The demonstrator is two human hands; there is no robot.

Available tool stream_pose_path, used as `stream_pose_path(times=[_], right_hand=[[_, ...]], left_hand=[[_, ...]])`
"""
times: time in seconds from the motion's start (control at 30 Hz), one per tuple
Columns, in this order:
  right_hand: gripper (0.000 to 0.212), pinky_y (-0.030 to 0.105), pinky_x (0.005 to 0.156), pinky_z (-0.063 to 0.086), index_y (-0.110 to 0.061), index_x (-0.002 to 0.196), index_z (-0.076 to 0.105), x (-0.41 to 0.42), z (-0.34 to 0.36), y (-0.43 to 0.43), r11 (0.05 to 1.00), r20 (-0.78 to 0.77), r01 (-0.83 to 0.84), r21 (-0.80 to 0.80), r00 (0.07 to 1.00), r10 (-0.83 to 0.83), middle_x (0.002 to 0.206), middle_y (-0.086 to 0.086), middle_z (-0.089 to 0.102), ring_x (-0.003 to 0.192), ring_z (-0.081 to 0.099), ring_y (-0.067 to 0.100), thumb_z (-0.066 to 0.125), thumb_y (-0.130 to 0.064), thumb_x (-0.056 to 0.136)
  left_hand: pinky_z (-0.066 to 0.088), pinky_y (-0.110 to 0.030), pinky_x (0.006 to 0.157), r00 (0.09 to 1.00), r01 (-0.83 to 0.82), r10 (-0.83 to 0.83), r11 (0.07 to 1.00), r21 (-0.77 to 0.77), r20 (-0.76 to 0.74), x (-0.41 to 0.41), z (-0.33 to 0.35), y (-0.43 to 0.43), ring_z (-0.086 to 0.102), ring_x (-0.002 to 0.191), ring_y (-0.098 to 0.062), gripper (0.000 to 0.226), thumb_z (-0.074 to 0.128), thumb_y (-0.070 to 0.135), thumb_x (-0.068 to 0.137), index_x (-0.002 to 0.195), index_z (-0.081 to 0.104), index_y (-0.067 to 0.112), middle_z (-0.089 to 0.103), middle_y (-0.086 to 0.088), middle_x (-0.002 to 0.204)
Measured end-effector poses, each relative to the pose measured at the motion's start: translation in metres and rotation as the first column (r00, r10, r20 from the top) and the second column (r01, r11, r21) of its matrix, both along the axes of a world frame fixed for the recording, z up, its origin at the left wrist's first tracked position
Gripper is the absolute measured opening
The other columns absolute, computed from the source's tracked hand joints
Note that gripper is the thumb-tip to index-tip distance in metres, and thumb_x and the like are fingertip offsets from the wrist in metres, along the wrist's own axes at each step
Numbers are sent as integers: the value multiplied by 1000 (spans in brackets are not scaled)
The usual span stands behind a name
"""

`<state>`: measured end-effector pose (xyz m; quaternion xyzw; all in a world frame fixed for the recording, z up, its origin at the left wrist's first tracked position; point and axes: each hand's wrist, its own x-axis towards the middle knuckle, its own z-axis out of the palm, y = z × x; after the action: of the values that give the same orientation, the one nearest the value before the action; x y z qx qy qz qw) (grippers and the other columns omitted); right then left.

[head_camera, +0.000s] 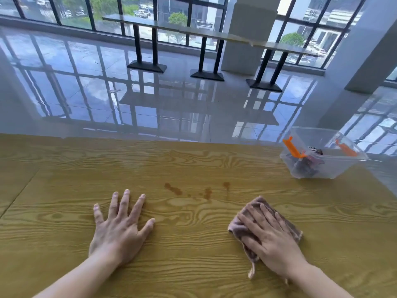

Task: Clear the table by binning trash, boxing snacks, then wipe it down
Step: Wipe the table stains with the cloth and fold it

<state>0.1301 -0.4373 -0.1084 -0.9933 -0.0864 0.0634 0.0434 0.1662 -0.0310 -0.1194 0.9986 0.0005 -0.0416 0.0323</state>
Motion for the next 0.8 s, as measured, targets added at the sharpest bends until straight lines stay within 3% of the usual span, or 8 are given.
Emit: stream_pose_path(times=[0.17,0.27,0.33,0.4,0.5,0.63,0.7,0.8], right_hand=[[60,53,119,-9,-54,152,-1,119,14,52,923,-67,383,44,923,-380,165,-13,-14,151,-16,24,14,-70,95],[61,54,119,-12,-53,152,-5,119,10,74,964,-58,264,24,963,-262,164,-14,-17,151,-19,26,12,-70,96],[60,49,119,-12,-57,149,-9,65,-1,67,995,15,98,15,995,-98,162,-19,-20,151,-19,21,6,-72,94],[57,42,118,-11,-60,148,-5,3,-13,49,998,98,54,17,994,-56,162,-24,-19,151,-17,13,3,-74,94],[57,39,119,-13,-63,145,-13,3,-7,15,985,36,171,7,985,-171,161,-25,-19,149,-22,8,-1,-75,91],[62,57,118,-9,-54,151,-7,102,13,42,883,-90,468,33,882,-463,165,-11,-17,151,-18,27,9,-71,93],[63,59,117,-12,-51,153,-3,126,13,79,903,-120,425,57,901,-416,165,-9,-17,150,-20,30,11,-71,95],[58,55,119,-13,-59,149,-6,92,6,110,990,-37,131,47,991,-130,161,-18,-20,150,-21,25,9,-73,94]], left_hand=[[-14,-60,114,1000,-5,5,1000,-2,15,1,-2,0,-29,144,-21,82,-13,83,73,145,-24,45,-25,2,159],[-14,-59,115,1000,-13,13,1000,-10,24,0,-2,1,-28,145,-20,81,-9,83,76,146,-21,46,-21,3,161],[-14,-59,115,1000,-5,5,1000,-9,16,-2,0,1,-27,145,-20,82,-9,83,76,147,-20,45,-20,2,162],[-14,-60,115,1000,-13,13,1000,-18,20,-2,1,-1,-28,145,-21,82,-10,83,75,147,-21,44,-21,1,161],[-15,-60,114,1000,-6,6,1000,-21,19,-1,0,-1,-28,145,-22,83,-12,83,74,147,-22,45,-21,1,161],[-15,-60,114,999,-5,6,1000,-23,37,1,-2,0,-25,146,-22,82,-10,83,76,148,-17,45,-17,1,162],[-15,-59,114,999,-1,2,1000,-29,35,1,-2,-1,-25,146,-21,82,-7,83,77,149,-15,45,-15,1,163],[-13,-60,115,1000,-7,8,1000,-26,23,-2,1,-1,-25,146,-21,81,-6,82,77,149,-16,44,-16,1,163]])
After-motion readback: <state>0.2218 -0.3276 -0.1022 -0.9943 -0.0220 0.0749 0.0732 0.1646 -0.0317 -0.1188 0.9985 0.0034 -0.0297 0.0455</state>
